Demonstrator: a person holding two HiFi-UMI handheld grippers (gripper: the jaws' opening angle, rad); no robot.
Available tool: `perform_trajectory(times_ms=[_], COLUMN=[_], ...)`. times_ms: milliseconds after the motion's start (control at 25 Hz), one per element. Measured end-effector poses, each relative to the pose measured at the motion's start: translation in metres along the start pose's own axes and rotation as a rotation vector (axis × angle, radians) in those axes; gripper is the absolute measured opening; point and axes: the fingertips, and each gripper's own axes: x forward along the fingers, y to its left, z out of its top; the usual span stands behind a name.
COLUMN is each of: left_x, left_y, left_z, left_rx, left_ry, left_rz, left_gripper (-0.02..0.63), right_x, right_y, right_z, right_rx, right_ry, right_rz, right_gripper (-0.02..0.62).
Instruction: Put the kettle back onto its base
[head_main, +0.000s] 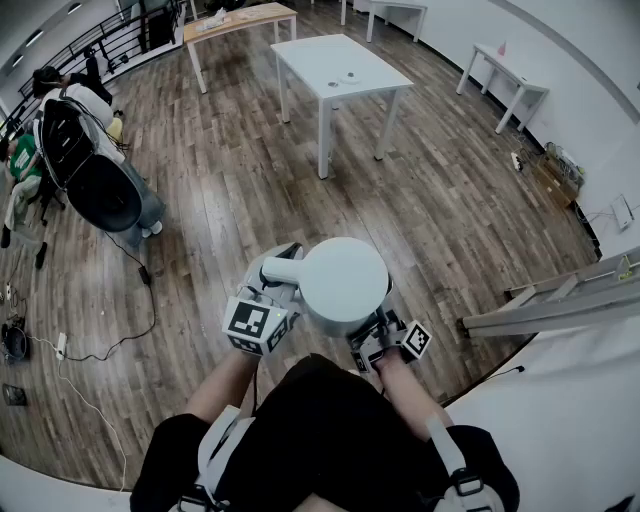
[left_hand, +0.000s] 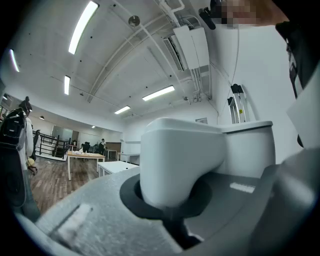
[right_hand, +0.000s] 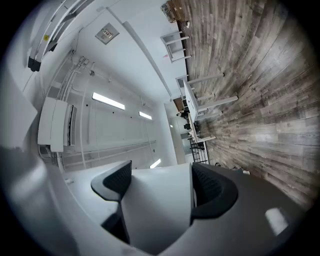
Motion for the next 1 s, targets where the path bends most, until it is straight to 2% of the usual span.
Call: perform_trajectory(times_ms=[480, 760, 1000], left_x=[-0.031, -0.055, -0.060], left_y=[0.032, 0.051, 0.062], left_z=[0.004, 0.007, 0.003], left_rx=[-0.009, -0.013, -0.032], left_ry=[-0.013, -0.018, -0.019], left_rz=[0.017, -0.005, -0.007], left_gripper=[0.005, 0.005, 0.005], right_x=[0.018, 0.024, 0.030], right_y=[-0.007, -0.011, -0.014], right_z=[-0.037, -0.066, -0.074], right_rx=[-0.003, -0.011, -0.020], right_ry=[0.019, 0.015, 0.017], right_rz=[-0.005, -0.002, -0.015], right_gripper=[0.377, 0.377, 0.377])
